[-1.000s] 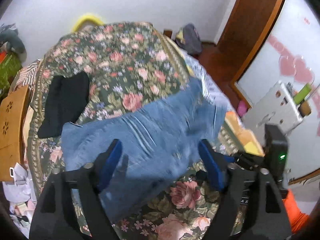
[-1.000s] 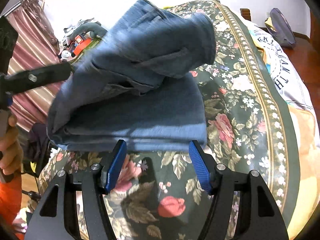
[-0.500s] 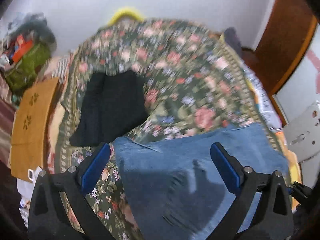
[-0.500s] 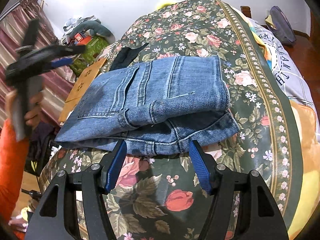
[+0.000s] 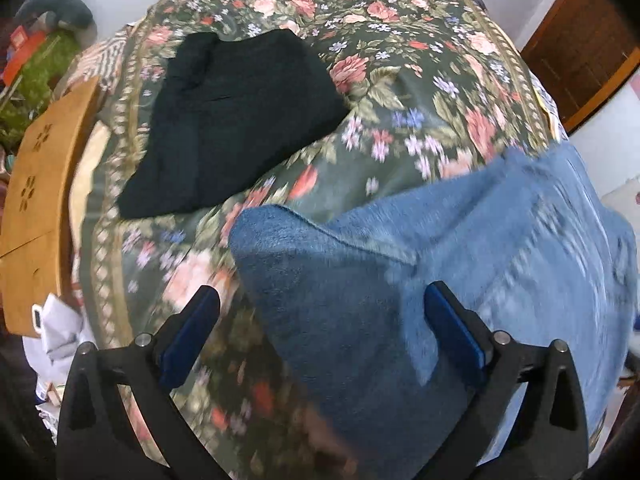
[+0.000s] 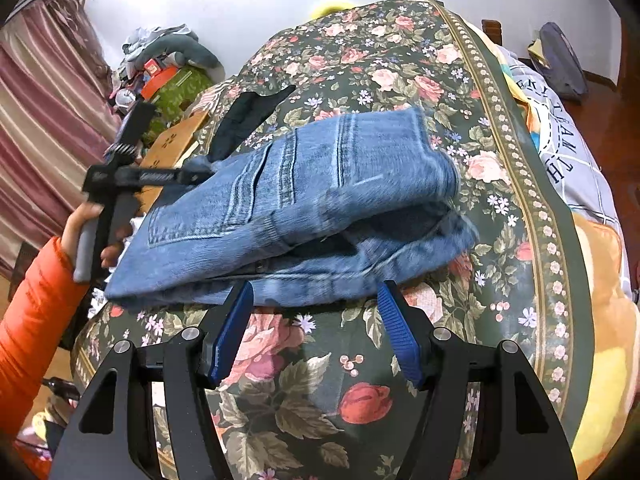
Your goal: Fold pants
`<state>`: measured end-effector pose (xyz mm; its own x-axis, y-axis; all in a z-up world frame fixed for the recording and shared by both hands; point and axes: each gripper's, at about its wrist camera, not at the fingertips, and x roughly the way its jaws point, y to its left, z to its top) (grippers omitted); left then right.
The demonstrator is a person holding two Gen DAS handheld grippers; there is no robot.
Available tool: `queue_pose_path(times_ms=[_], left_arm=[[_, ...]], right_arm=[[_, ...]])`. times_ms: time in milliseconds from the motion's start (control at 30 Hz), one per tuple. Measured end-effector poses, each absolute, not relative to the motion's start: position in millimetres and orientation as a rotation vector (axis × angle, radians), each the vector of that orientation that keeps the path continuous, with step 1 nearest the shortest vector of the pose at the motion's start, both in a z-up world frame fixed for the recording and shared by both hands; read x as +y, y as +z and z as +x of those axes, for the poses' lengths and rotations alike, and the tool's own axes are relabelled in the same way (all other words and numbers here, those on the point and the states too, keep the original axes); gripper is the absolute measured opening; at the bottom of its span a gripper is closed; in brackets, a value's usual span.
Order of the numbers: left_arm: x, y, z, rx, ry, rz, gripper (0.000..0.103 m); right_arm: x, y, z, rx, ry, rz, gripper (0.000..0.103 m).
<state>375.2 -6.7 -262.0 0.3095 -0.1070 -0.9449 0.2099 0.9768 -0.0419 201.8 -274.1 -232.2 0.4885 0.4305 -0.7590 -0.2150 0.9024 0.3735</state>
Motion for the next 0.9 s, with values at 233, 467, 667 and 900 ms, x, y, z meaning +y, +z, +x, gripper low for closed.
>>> queue_pose_path(times_ms=[233,467,667,900], left_arm=[[11,-245,312,1.241,-0.237,0.044,0.103],[28,-194,304,1.062,-0.092,0.064,0.103],[42,-187,365,1.043,-0.033,0.023,0.103],[37,-262,424,1.234,-0.012,0.025,0.103]], right_arm=[[-265,-225,190,0.971,0.411,0.242,0.062],[-254,-222,180,0.969,0.421,0.239,0.062],[-245,-226,183,0.983,0.428,0.271,0.064],[-226,-233,199,1.013,0.449,0.288,0.066]])
